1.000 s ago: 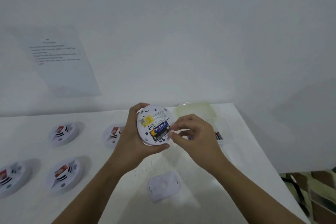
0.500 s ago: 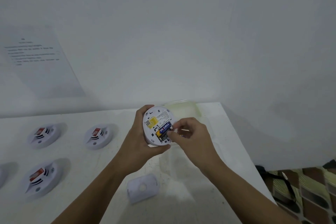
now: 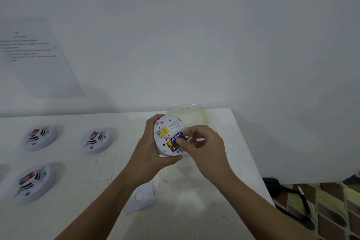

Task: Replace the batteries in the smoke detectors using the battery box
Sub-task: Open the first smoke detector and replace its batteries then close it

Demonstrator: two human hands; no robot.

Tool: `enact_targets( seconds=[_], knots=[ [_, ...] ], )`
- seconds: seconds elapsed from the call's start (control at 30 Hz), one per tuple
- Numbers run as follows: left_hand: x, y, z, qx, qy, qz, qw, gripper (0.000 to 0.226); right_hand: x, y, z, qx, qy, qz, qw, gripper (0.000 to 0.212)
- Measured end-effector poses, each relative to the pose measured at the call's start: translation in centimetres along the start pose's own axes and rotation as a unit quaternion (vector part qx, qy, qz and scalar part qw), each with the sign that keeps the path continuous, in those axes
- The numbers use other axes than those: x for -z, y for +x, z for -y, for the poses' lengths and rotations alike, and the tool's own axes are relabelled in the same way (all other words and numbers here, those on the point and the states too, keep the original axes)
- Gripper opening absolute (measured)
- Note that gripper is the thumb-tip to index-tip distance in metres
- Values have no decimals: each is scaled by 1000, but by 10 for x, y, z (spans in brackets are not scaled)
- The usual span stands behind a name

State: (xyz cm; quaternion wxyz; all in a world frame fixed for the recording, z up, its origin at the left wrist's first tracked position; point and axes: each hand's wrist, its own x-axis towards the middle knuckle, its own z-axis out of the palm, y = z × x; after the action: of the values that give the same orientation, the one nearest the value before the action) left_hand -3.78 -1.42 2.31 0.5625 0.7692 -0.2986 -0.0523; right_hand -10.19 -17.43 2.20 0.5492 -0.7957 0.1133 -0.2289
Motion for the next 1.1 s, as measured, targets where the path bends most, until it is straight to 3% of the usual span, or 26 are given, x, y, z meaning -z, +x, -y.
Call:
enact_targets(
  seconds=[0.17,0.27,0.47,0.63,0.8,1.0,1.1],
  knots=[
    [-1,-3,1,-9,15,0,1000,96,13,2,-4,-3,40,59,997,23],
    [0,-5,1,-13,27,6,1000,97,22,5,-4,3,57,104,993,15],
    [11,-9,8,-2,20,-3,1000,99,40,9,-4,-36,121,66,990,5],
    [14,-13,11,4,27,0,1000,100,35,3,-31,-43,6,54,998,10],
    [12,-17,16,13,33,10,999,100,26,-9,-49,-23,-92,92,991,18],
    [11,-18,19,16,43,14,999,98,18,-9,-56,20,-289,156,944,10],
    [12,-18,18,15,46,13,999,97,20,-7,-51,41,-291,141,945,10]
  ],
)
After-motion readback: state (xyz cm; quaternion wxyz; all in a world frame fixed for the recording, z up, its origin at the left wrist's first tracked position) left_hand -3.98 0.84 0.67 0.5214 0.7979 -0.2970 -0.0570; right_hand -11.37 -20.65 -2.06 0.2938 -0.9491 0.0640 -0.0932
